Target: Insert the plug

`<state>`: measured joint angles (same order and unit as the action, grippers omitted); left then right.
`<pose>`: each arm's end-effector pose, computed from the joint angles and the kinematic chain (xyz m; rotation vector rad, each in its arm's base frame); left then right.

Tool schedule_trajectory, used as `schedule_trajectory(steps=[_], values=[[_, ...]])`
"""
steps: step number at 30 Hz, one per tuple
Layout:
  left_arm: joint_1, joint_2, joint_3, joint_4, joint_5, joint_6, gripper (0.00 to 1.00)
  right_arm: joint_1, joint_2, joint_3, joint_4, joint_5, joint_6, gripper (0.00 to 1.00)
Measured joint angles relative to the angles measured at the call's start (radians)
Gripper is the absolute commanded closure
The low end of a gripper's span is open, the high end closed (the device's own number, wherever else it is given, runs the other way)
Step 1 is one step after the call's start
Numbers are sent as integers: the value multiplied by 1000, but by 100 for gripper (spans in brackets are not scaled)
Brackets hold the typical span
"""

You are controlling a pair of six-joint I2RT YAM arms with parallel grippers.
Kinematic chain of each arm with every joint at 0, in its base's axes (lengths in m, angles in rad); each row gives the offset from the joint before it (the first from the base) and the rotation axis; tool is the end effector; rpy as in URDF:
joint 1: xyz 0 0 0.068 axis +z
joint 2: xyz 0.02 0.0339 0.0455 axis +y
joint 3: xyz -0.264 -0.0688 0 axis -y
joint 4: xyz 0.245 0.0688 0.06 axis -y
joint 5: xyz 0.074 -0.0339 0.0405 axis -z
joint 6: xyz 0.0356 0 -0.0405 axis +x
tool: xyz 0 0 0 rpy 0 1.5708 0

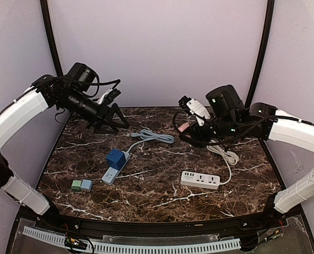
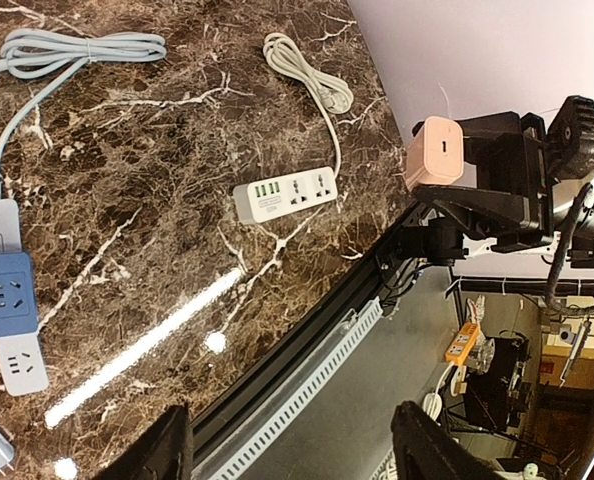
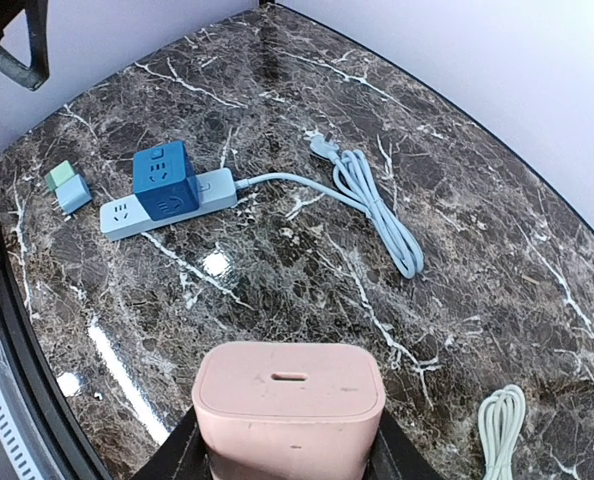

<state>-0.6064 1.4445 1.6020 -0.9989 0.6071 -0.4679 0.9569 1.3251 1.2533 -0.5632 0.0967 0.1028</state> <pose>0.2252 -0.1809 0.3961 0.4829 2.5346 -1.1900 0.1713 0.2372 0.3469 -0.8796 2.0654 0.4795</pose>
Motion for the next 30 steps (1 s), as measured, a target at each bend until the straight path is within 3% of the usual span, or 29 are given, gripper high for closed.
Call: schedule_trajectory(steps=[16,30], values=[[-100,99,169,2,43,-79,37,68,30,62,55,-79,-239,66],[-195,213,256,32,16,-134,40,118,153,207,20,-76,-305,67]])
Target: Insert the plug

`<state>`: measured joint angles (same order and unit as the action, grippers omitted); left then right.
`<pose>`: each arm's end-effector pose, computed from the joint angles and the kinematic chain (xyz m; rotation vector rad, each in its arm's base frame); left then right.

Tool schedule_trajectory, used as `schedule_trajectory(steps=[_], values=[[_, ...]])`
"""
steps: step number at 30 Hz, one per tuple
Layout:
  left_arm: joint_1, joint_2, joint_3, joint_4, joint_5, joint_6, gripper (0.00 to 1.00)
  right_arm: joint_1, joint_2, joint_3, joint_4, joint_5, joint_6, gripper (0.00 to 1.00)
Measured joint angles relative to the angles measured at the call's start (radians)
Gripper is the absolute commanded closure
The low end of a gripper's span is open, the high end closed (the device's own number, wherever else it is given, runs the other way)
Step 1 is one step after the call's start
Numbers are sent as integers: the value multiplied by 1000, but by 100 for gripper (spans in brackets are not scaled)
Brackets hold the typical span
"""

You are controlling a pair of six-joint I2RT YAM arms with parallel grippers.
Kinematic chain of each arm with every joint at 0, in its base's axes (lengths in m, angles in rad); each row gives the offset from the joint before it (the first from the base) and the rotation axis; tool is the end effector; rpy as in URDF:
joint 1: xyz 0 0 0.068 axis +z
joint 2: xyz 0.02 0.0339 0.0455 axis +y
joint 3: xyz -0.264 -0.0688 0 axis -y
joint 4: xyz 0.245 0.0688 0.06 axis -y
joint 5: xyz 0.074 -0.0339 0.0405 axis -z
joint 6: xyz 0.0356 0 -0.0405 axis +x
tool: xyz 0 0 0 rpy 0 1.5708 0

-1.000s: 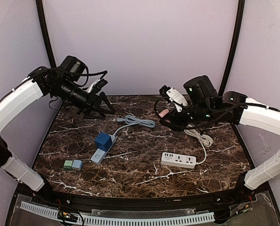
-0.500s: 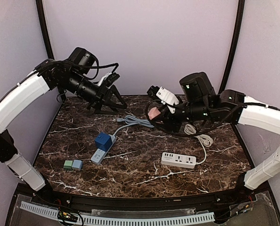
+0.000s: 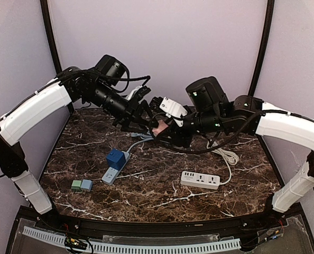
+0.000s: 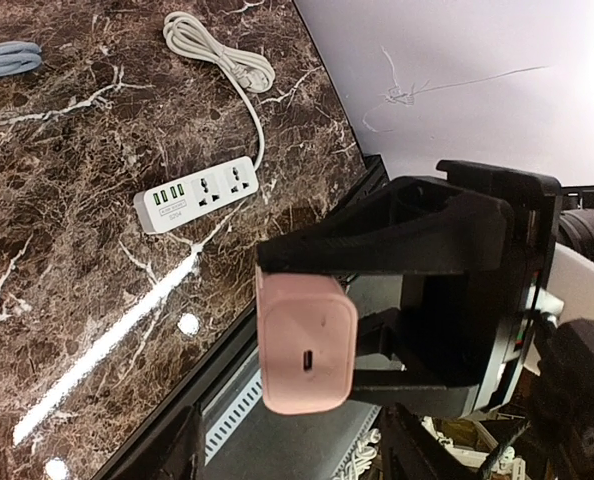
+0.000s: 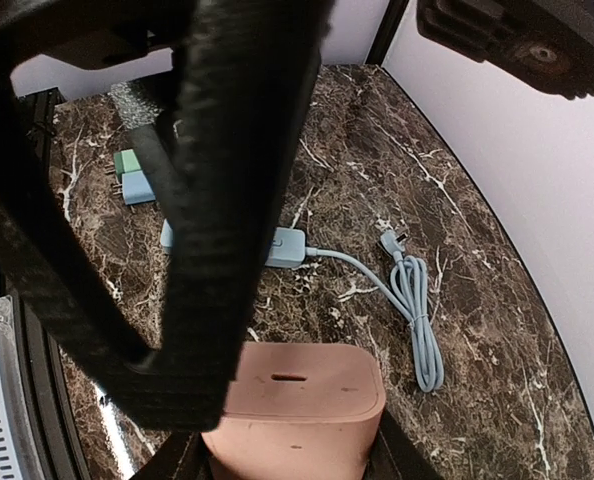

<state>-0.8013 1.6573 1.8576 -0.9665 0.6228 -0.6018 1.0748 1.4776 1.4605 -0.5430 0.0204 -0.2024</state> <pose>0.2252 -0.2623 0.4127 0.6097 2.5370 -1.3455 0.1597 0.2936 0.3739 -1.2841 1.7502 0.4873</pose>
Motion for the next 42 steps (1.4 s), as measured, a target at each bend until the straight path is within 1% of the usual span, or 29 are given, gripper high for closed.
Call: schedule_trajectory(steps=[9,18,27,32,34,37,38,41,42], values=[[-2,13,0,24,-2,-8,42,37,12,8,-17,10,-2,67],[-18,29,0,25,15,-7,43,44,21,32,-34,34,-2,67],[-29,40,1,26,11,-4,52,44,32,48,-42,48,-7,67],[-29,49,1,26,7,-5,53,44,37,49,-44,49,-8,67],[-29,52,1,26,7,-5,55,44,39,49,-47,49,-9,67],[-29,57,1,27,7,-6,62,44,42,50,-48,51,-10,67],[-29,58,1,27,7,-8,66,44,43,50,-49,51,-10,67],[-29,63,1,31,9,-11,73,44,44,50,-50,57,-10,67],[-29,64,1,33,10,-11,77,44,45,50,-50,61,-10,67]])
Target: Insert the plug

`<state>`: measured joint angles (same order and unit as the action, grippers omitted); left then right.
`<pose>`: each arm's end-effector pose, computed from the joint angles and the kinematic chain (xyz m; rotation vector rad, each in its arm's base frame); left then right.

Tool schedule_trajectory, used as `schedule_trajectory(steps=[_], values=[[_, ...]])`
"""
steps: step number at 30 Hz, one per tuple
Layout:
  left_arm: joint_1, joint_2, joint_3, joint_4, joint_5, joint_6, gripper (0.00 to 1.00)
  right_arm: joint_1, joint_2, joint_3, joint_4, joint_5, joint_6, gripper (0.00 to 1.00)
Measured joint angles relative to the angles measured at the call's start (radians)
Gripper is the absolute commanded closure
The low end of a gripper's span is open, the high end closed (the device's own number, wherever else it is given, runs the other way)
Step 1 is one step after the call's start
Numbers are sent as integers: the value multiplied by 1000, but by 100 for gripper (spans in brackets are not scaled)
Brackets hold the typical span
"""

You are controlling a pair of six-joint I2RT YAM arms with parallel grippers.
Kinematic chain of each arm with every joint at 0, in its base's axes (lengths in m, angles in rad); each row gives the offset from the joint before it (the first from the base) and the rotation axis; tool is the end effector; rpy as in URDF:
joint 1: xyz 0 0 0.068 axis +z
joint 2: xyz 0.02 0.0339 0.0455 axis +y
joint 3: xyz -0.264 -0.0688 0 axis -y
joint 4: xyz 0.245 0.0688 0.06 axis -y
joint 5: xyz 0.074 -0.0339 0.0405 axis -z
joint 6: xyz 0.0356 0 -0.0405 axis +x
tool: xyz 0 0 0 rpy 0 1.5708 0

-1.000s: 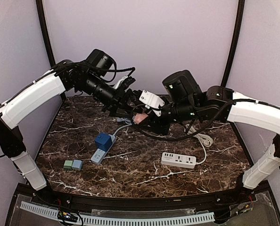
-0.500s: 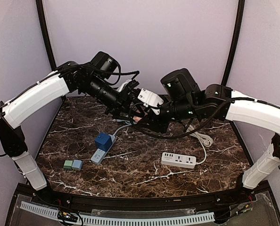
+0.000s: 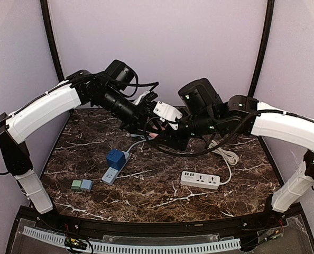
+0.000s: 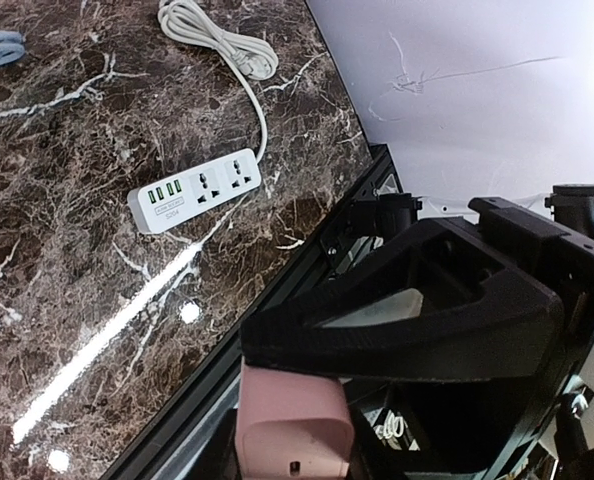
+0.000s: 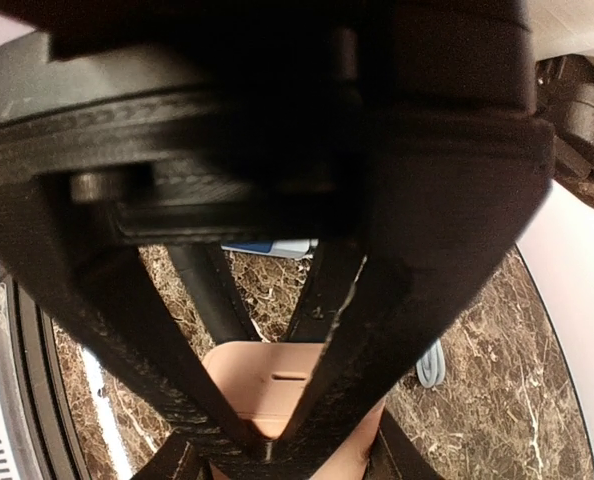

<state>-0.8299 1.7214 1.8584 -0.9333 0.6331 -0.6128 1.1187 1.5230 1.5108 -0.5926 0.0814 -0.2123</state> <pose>0.2315 -0.2842 0.3940 0.6350 2.5797 -1.3570 0.1525 0.3074 0.3720 -1.3243 1.7634 0.4255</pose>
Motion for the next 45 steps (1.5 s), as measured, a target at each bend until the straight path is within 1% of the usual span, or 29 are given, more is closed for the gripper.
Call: schedule_trajectory(steps=[1,2,3,4,5,6,8,10,11,12,19,29,38,45], values=[[0,0,0,0,-3,9,79,1,1,0,0,2,1,67],[0,0,0,0,-4,11,84,2,2,0,-1,3,1,65],[-1,0,0,0,-6,14,87,3,2,0,-2,6,1,62],[-2,0,0,0,-6,15,92,4,2,0,-1,11,2,59],[-3,0,0,0,-6,18,95,6,3,0,-1,16,3,55],[-3,0,0,0,-7,19,98,8,3,0,-2,21,4,48],[-3,0,0,0,-7,16,99,13,3,0,-1,32,5,28],[-4,0,0,3,-7,8,99,19,3,0,3,50,8,16],[-4,0,0,5,-8,5,99,23,3,0,4,58,11,7],[-4,0,0,6,-8,2,99,26,3,0,3,65,21,2],[-4,0,0,19,-21,-1,99,34,-26,-44,8,121,55,1],[-3,-16,0,-45,-102,50,99,35,-169,-150,-9,146,142,1],[10,-113,-5,-155,-261,156,99,35,-181,-208,-33,232,241,2],[14,-177,-27,-256,-423,272,99,34,-137,-282,-32,276,219,1]])
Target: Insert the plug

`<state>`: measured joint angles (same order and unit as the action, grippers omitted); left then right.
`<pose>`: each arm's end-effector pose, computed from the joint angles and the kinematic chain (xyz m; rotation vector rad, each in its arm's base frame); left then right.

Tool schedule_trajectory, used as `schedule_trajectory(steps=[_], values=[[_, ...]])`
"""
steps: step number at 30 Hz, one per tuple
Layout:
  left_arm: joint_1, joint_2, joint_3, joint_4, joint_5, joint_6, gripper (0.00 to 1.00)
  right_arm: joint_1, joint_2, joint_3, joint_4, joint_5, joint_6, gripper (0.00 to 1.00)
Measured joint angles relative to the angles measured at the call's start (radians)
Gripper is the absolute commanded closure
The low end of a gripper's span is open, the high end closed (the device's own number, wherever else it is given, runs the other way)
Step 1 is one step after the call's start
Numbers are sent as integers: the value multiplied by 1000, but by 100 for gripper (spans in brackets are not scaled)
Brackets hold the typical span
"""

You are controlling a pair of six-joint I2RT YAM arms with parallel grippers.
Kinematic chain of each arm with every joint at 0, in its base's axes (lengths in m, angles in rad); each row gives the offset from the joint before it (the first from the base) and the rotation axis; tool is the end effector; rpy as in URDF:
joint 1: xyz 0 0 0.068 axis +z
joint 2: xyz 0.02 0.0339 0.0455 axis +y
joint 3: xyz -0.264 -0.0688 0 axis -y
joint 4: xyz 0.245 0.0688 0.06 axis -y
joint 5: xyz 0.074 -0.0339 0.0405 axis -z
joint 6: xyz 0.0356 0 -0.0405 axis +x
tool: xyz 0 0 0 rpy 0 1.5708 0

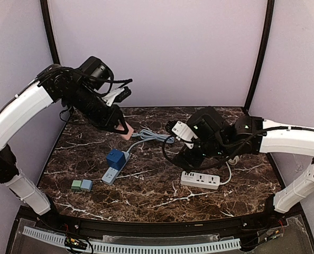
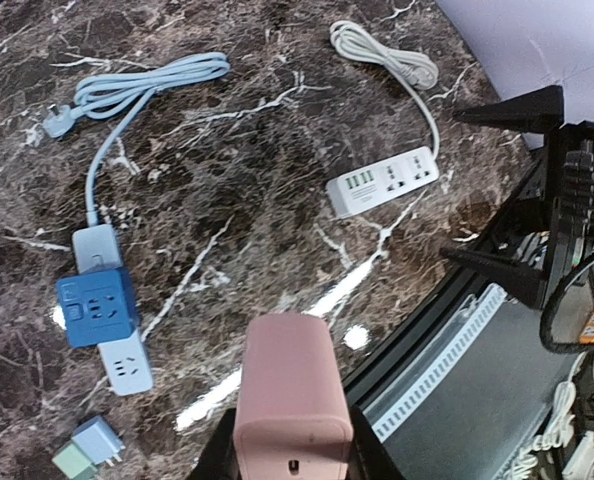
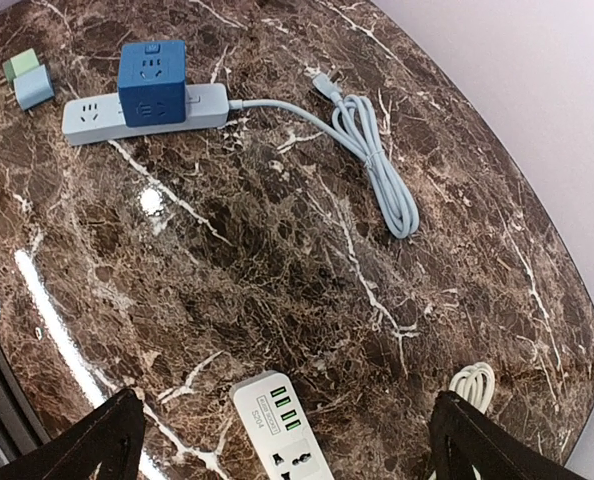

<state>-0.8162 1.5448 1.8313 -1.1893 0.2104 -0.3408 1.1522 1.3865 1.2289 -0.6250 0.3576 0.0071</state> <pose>0.1991 -0.2226 0.4188 0.7049 2.5047 -0.7232 0.1330 0.2682 0.3181 -1.0970 2.0199 0.1755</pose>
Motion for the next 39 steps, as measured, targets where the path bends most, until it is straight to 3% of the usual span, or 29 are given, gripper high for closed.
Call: schedule_trajectory(steps=[6,17,23,32,39], values=[[0,-15,-25,-98,-122,96,99,-16,-6,-54,16,-9,12,1],[0,-68,-175,-178,-216,172,99,-32,-67,-196,94,-29,28,1],[22,-111,-299,-117,-200,288,99,-42,-141,-248,128,-27,8,1],[203,-117,-459,-10,-72,447,99,-68,-146,-287,172,4,25,1],[240,-126,-578,60,-16,502,99,-69,-145,-287,172,5,67,1]])
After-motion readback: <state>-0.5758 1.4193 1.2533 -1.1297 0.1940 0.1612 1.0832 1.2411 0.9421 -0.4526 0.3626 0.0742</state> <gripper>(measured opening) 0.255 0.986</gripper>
